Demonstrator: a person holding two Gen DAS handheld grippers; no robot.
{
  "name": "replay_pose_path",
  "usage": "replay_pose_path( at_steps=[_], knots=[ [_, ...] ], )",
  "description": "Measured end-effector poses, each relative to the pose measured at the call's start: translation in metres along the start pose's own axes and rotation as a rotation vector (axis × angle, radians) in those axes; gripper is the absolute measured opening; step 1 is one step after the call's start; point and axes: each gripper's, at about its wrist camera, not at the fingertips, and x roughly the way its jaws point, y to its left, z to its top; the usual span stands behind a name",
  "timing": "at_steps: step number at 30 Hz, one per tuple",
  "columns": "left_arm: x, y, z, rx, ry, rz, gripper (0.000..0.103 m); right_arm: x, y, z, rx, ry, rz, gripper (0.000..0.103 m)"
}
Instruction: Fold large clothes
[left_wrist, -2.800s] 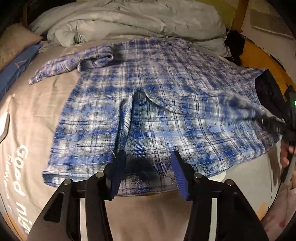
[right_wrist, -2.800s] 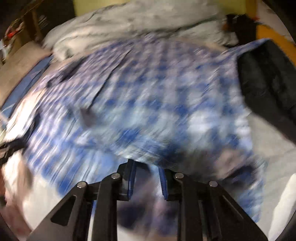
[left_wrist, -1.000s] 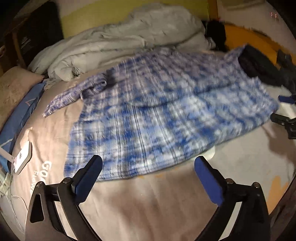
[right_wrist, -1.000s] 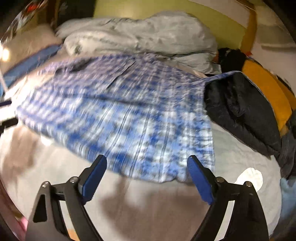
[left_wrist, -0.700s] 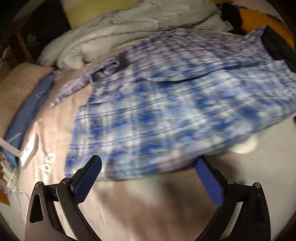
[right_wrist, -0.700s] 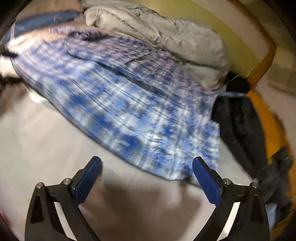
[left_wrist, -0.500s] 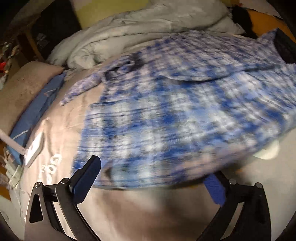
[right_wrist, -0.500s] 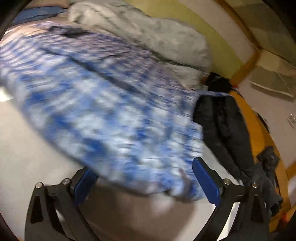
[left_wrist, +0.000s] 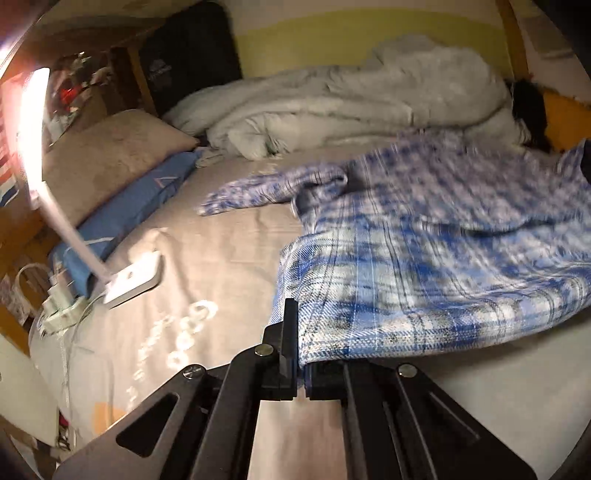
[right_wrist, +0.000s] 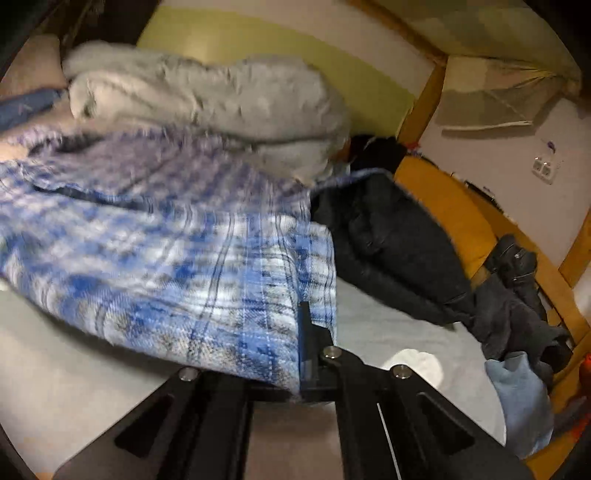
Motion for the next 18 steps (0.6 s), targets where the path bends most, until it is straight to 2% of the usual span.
replay_pose_path(
  at_steps=[3, 9, 13, 18],
  knots=[
    [-0.023, 0.017, -0.020, -0.014, 0.035, -0.040, 0.002, -0.026, -0.008, -0.007, 0.005, 0.005, 0.016, 0.002],
    [-0.045, 0.021, -0.065, 0.055, 0.131, -0.099, 0.002, -0.063, -0.006, -0.048, -0.049, 0.091, 0.076, 0.002],
    [-0.054, 0.020, -0.074, 0.043, 0.183, -0.147, 0.003, -0.072, -0.001, -0.064, -0.073, 0.148, 0.126, 0.002],
    [-0.061, 0.027, -0.070, 0.069, 0.199, -0.151, 0.003, -0.086, -0.012, -0.076, -0.090, 0.194, 0.167, 0.002]
  ],
)
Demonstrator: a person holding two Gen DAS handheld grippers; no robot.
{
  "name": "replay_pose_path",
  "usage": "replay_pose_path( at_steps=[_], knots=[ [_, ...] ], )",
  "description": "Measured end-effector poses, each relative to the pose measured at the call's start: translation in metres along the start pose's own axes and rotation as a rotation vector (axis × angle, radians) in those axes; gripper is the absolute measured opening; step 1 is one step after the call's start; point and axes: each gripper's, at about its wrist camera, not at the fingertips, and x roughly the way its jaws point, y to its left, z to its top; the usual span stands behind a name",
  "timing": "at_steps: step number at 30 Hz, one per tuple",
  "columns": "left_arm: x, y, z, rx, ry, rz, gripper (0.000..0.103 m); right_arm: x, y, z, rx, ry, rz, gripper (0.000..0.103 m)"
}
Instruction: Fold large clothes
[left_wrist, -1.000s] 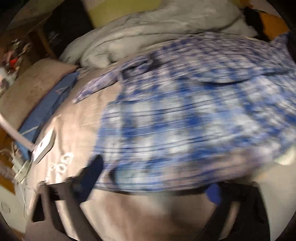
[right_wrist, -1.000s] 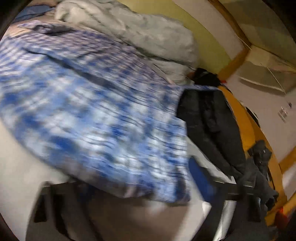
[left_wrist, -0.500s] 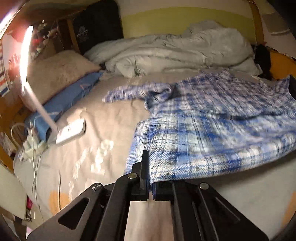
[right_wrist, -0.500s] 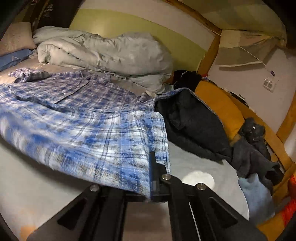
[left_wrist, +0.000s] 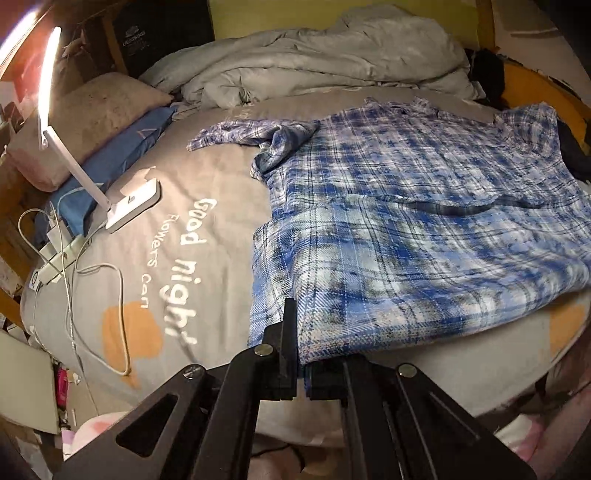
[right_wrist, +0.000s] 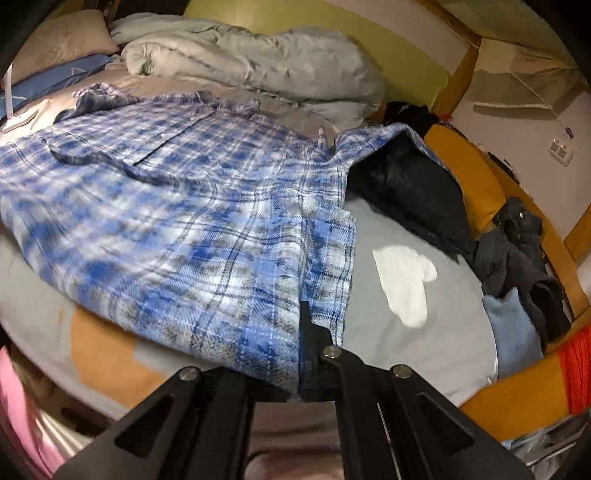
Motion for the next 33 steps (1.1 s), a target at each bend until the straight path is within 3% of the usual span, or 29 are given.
replay_pose_path(
  at_steps=[5, 9, 13, 20, 30, 33],
  knots=[
    [0.018, -0.002, 0.010, -0.009, 0.061, -0.030, 0.003, 0.014, -0.012, 0.002, 0.051, 0.098, 0.080, 0.002],
    [0.030, 0.001, 0.043, -0.033, 0.054, -0.048, 0.003, 0.040, -0.027, 0.030, 0.124, 0.165, 0.164, 0.002],
    [0.051, 0.006, 0.088, -0.049, 0.050, -0.056, 0.003, 0.061, -0.038, 0.074, 0.155, 0.145, 0.161, 0.002],
    [0.098, 0.003, 0.149, -0.019, 0.074, -0.003, 0.004, 0.094, -0.036, 0.128, 0.140, 0.092, 0.095, 0.002],
    [0.166, 0.008, 0.161, -0.071, 0.151, 0.020, 0.006, 0.166, -0.038, 0.154, 0.205, 0.143, 0.112, 0.002],
    [0.175, 0.005, 0.161, -0.057, 0.140, 0.022, 0.006, 0.178, -0.039, 0.156, 0.224, 0.161, 0.129, 0.002]
  ],
)
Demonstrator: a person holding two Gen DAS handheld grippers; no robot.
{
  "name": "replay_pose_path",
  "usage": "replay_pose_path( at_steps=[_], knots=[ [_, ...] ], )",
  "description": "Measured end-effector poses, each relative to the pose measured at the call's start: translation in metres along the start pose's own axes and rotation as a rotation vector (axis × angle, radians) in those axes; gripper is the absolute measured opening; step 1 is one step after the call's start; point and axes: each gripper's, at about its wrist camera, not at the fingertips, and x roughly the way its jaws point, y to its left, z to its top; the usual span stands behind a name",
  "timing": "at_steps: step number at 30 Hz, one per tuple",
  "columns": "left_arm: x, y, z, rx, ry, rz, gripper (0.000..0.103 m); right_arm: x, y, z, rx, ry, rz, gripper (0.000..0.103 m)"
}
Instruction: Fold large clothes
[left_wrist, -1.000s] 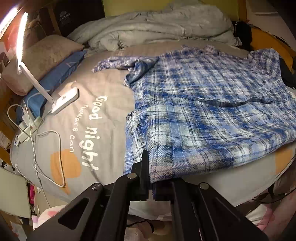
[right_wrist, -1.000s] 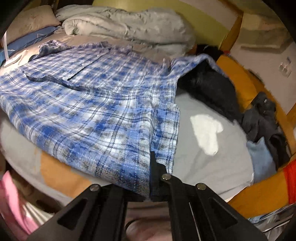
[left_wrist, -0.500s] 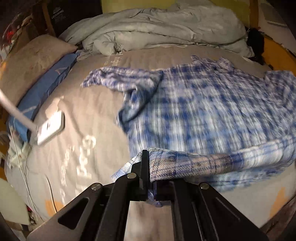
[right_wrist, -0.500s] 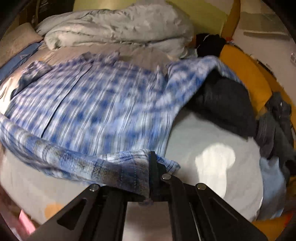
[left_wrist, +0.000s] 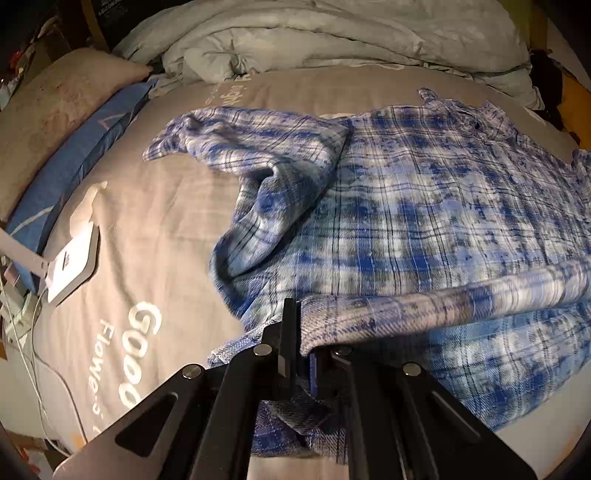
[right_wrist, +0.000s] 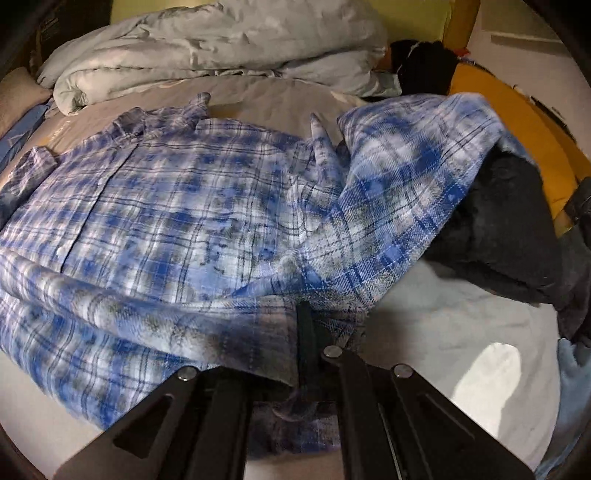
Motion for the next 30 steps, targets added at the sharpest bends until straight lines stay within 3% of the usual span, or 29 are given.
replay_pose_path(
  at_steps=[5, 6, 7, 8, 9, 10, 13, 15, 17, 24, 30],
  knots=[
    [-0.002, -0.005, 0.000, 0.040, -0.050, 0.005, 0.013, 0.005, 0.002, -0.001, -0.014, 0.011, -0.003, 0.005],
    [-0.007, -0.006, 0.000, 0.044, -0.067, 0.018, 0.033, 0.003, 0.000, -0.002, -0.013, 0.004, -0.001, 0.008],
    [-0.013, -0.005, 0.001, 0.037, -0.088, 0.018, 0.064, 0.000, -0.002, -0.003, -0.008, -0.006, -0.003, 0.020],
    [-0.022, -0.002, 0.000, 0.020, -0.127, 0.002, 0.077, -0.006, -0.007, -0.004, 0.007, -0.030, -0.008, 0.044],
    [-0.031, 0.001, -0.001, 0.000, -0.166, -0.018, 0.088, -0.012, -0.012, -0.004, 0.025, -0.053, -0.011, 0.061],
    [-0.043, 0.005, -0.003, -0.022, -0.207, -0.041, 0.089, -0.023, -0.021, -0.006, 0.061, -0.094, -0.009, 0.087],
    [-0.069, 0.015, -0.007, -0.062, -0.275, -0.102, 0.098, -0.055, -0.045, -0.014, 0.170, -0.206, 0.028, 0.092],
    [-0.080, 0.021, -0.009, -0.093, -0.302, -0.115, 0.100, -0.073, -0.062, -0.019, 0.233, -0.254, 0.051, 0.100],
    [-0.083, 0.027, -0.011, -0.111, -0.297, -0.109, 0.100, -0.083, -0.074, -0.025, 0.277, -0.274, 0.046, 0.101],
    [-0.078, 0.051, -0.031, -0.214, -0.232, -0.163, 0.100, -0.088, -0.086, -0.043, 0.277, -0.207, 0.038, 0.101],
    [-0.057, 0.051, -0.048, -0.197, -0.106, -0.221, 0.079, -0.082, -0.068, -0.061, 0.197, -0.136, 0.101, 0.101]
  ],
)
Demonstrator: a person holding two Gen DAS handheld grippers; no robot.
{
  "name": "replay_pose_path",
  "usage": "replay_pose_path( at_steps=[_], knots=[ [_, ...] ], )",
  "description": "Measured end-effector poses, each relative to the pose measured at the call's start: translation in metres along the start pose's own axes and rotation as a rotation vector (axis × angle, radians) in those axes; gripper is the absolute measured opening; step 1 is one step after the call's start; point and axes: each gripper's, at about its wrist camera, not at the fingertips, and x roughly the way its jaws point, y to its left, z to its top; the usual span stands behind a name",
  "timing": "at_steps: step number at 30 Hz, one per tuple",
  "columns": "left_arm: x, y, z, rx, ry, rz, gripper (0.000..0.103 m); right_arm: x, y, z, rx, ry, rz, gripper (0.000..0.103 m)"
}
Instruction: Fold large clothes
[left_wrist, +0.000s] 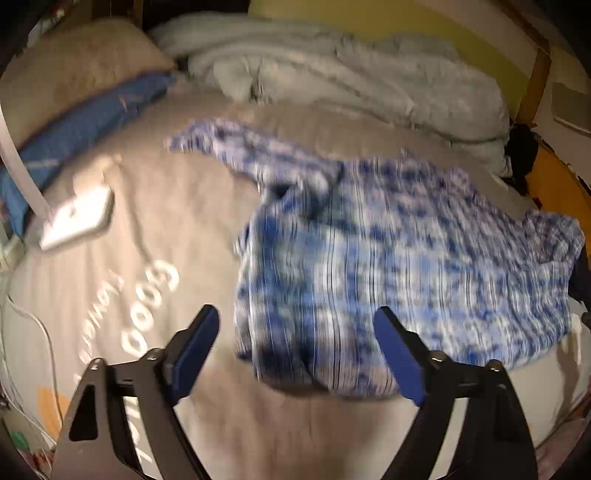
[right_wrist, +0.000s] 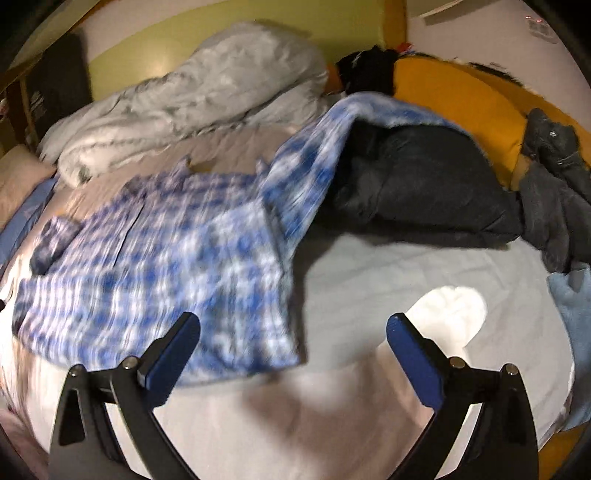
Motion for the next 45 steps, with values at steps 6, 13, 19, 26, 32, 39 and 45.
replay_pose_path(
  at_steps=[6, 13, 19, 26, 32, 39, 45],
  knots=[
    [0.019, 0.026, -0.018, -0.156, 0.129, -0.149, 0.052, 0.021, -0.004, -0.010, 0.051, 0.110, 0.101, 0.083],
    [0.024, 0.051, -0.025, -0.268, 0.171, -0.203, 0.004, 0.047, -0.016, -0.016, 0.152, 0.221, 0.189, 0.051],
    [-0.016, 0.026, -0.009, -0.033, -0.027, 0.036, 0.004, 0.035, -0.008, -0.017, 0.100, 0.151, 0.122, 0.006],
    [-0.009, 0.005, -0.010, 0.119, -0.028, 0.203, 0.009, 0.019, 0.005, -0.014, 0.029, 0.095, 0.030, 0.006],
    [-0.027, -0.001, -0.008, 0.128, -0.113, 0.103, 0.023, 0.015, 0.005, -0.011, 0.009, 0.062, -0.014, 0.011],
    [-0.027, -0.021, -0.004, 0.150, -0.124, 0.031, 0.037, -0.001, 0.011, -0.005, -0.018, -0.025, -0.019, 0.014],
    [-0.015, -0.041, -0.003, 0.172, -0.111, 0.006, 0.053, -0.008, 0.014, 0.000, -0.034, -0.075, -0.039, 0.024]
  ],
)
